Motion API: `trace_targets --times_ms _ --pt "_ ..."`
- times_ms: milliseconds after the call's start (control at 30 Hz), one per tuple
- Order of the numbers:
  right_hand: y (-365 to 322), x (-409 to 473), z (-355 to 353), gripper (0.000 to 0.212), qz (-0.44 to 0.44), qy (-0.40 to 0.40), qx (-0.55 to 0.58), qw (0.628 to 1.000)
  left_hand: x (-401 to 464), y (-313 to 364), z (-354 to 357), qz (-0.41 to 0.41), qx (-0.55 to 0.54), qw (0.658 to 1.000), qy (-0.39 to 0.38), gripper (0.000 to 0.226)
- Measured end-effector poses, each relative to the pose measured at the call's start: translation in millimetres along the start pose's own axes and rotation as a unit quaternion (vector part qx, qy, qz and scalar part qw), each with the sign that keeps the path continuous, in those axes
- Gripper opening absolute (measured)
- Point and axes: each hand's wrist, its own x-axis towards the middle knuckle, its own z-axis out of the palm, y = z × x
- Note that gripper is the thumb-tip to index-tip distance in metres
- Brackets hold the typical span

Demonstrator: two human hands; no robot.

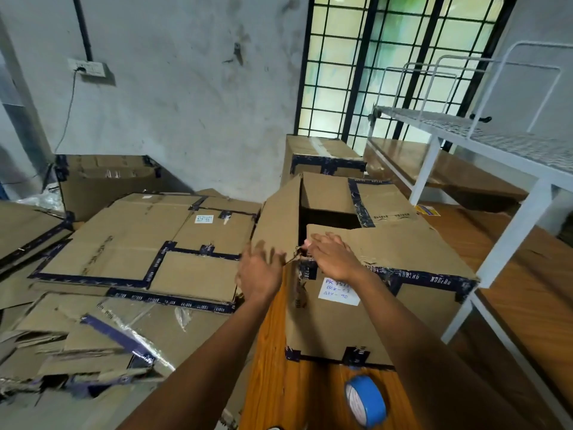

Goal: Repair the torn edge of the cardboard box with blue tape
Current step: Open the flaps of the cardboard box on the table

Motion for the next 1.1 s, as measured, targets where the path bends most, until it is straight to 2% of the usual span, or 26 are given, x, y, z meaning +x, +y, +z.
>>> trace_targets --times_ms 67,133,233,300,367,433,500,567,700,867,1000,1100 --pt "7.5 2.4 0.1 0.049 0.000 0.040 0.037 0.999 -2.4 19.8 2.8 0.087 0.005 0.995 -0.039 0.065" --pt "16.9 -0.1 -2.9 0.039 0.002 0.079 0.032 0.996 -0.7 38.0 7.2 0.119 0.023 0.990 -0.067 0.066" --pt "38.8 -13.6 -9.3 0.038 0.038 0.115 -0.041 0.992 8.6 54.9 14.4 0.065 0.046 0.993 -0.090 0.052" --pt "60.4 -24.8 -15.4 0.048 0.104 0.149 -0.085 0.980 15.2 58.5 18.2 0.020 0.058 0.991 -0.115 0.040" --pt "85.6 -37.5 -24.3 0.067 0.217 0.193 -0.089 0.953 18.6 57.8 19.5 0.001 0.077 0.989 -0.123 0.027" --pt "110.4 -54.9 -33.4 0.089 0.338 0.239 -0.048 0.909 20.6 55.4 21.0 0.012 0.093 0.989 -0.118 0.019" --pt "127.6 -71.4 -36.6 0.106 0.405 0.255 -0.003 0.878 20.3 55.3 21.8 0.036 0.105 0.987 -0.116 0.016" --pt "132.9 -75.8 -33.1 0.109 0.402 0.250 0.006 0.881 18.4 57.6 20.3 0.051 0.111 0.985 -0.119 0.012" --pt "108.1 -56.5 -24.8 0.100 0.376 0.228 0.001 0.898 27.0 51.8 9.4 0.053 0.103 0.986 -0.119 0.007" --pt "67.9 -38.0 -4.6 0.093 0.361 0.234 0.013 0.903 51.2 31.3 -18.7 0.046 0.078 0.991 -0.104 0.031" --pt "63.1 -36.3 0.4 0.090 0.356 0.226 0.019 0.906 55.8 25.4 -29.8 0.056 0.064 0.989 -0.124 0.033" --pt "62.7 -32.5 -5.7 0.084 0.355 0.210 -0.012 0.911 60.7 23.9 -29.8 0.087 0.099 0.982 -0.132 0.033"
